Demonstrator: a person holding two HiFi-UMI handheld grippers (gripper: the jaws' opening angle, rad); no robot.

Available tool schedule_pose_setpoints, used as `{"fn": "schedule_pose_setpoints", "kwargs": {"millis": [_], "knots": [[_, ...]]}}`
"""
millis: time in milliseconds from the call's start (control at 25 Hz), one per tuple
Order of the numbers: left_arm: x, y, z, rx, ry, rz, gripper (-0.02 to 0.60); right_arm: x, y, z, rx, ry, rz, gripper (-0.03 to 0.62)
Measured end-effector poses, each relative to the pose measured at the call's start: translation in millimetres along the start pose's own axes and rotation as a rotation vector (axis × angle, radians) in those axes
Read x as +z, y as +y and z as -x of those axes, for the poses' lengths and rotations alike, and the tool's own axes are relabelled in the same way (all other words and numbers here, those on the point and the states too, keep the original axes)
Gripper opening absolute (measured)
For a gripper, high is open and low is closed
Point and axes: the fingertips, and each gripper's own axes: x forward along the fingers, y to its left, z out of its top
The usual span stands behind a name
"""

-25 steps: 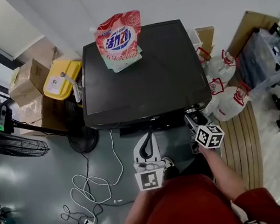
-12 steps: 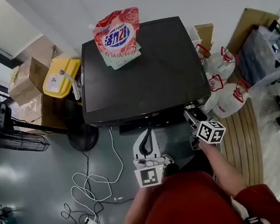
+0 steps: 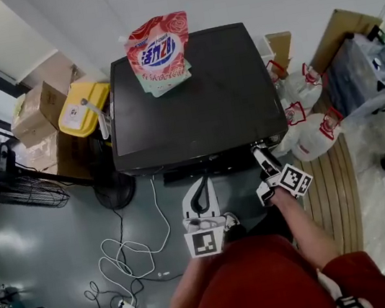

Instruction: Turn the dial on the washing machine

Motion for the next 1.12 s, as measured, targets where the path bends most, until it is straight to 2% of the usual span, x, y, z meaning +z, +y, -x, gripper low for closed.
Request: {"fn": "schedule_pose_setpoints", "kwargs": {"millis": [520,880,1120], "knots": [[0.6,-0.9,-1.9,-0.004,0.0,-0.007,0.009,0.5,0.0,-0.2,0.012,-0.001,-0.008,0.273],[-1.3,-3.4,-2.3,-0.003,0.014,0.01,0.009,1.8,-1.7,0.9,0.052,-0.033,-0.128,0.273],[-0.8,-6.8,-2.7,-0.011,0.02,0.003,0.009,1.4,-7.2,1.9,0.106,-0.09,-0.302,0.273]]}}
